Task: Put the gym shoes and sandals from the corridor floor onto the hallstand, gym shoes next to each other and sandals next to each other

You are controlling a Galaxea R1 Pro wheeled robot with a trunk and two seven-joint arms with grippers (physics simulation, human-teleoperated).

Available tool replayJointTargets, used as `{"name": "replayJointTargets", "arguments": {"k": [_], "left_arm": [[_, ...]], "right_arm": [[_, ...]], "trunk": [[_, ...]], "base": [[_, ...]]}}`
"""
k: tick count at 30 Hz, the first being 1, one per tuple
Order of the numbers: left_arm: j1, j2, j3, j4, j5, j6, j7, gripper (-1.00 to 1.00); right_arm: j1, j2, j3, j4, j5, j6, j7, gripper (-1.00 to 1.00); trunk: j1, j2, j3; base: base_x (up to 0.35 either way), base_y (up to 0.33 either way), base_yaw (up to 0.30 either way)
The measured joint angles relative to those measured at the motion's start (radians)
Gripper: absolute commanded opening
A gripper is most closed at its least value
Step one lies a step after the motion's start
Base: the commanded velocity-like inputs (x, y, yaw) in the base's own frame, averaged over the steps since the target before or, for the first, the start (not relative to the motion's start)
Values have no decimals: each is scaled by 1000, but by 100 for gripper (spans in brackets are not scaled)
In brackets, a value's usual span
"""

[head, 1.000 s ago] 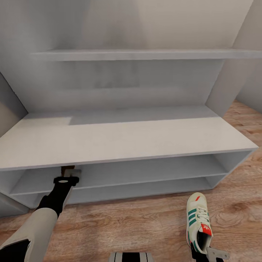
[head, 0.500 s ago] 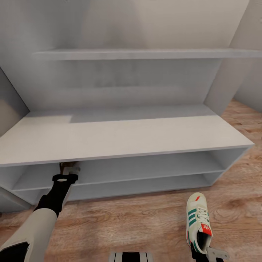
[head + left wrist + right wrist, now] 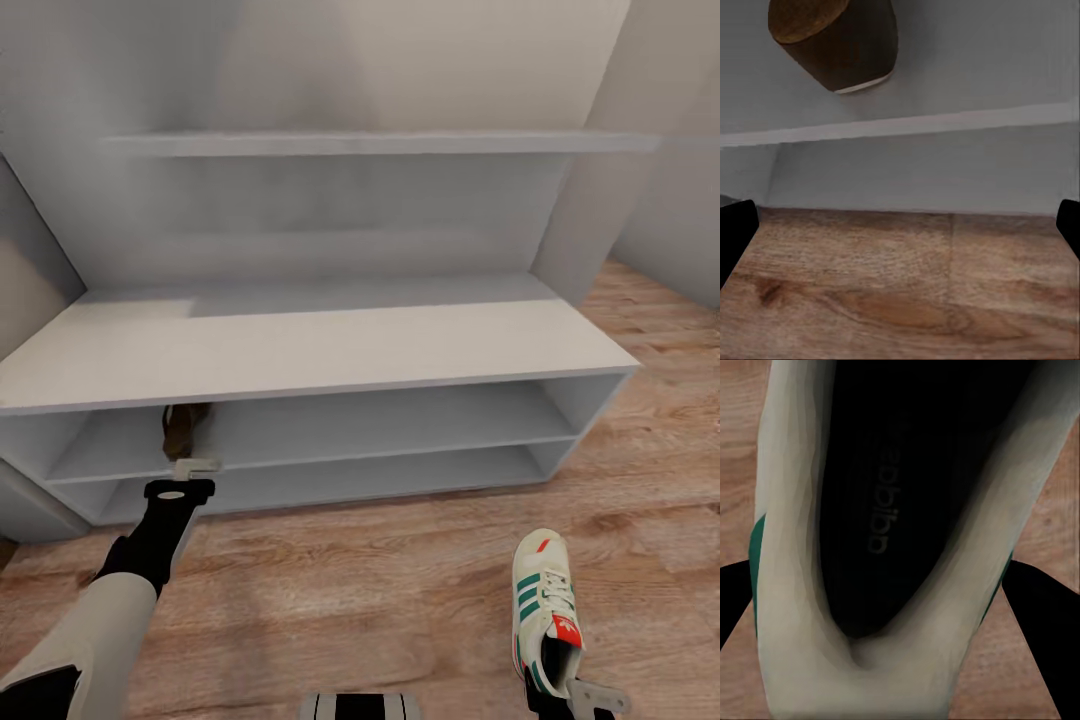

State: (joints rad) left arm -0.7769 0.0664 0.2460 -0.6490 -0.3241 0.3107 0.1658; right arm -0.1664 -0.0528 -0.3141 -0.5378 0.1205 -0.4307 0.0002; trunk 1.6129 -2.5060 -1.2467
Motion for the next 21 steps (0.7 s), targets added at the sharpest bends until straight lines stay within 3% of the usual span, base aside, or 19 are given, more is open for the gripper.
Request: {"name": "replayJointTargets", "arguments": {"k": [11,14,17,19,20,21], "left_arm": [[20,5,9,10,18,-26,-3,100],[81,7,10,13,61,-90,-4,100],[178,8,9,16,139,-198,-13,100],[273,11,9,16,184,-296,-67,100],[293,13,9,15,190,-316,-85,100],[346,20,14,15,203,-376,-145,100]], "right_arm": [[0,0,0,0,0,0,0,-100],[0,0,0,0,0,0,0,-100],[0,0,0,1,0,0,0,-100],[0,0,0,1,0,0,0,-100],[0,-1,0,1,0,0,0,-100],[0,-2,0,1,-1,0,0,-100]], "trunk": [[0,0,0],[0,0,0],[0,0,0],[0,0,0],[0,0,0],[0,0,0]], "base": [[-282,-166,0],[-278,-155,0],[-246,-145,0],[-196,-119,0],[-154,-70,0],[-133,-45,0]]}}
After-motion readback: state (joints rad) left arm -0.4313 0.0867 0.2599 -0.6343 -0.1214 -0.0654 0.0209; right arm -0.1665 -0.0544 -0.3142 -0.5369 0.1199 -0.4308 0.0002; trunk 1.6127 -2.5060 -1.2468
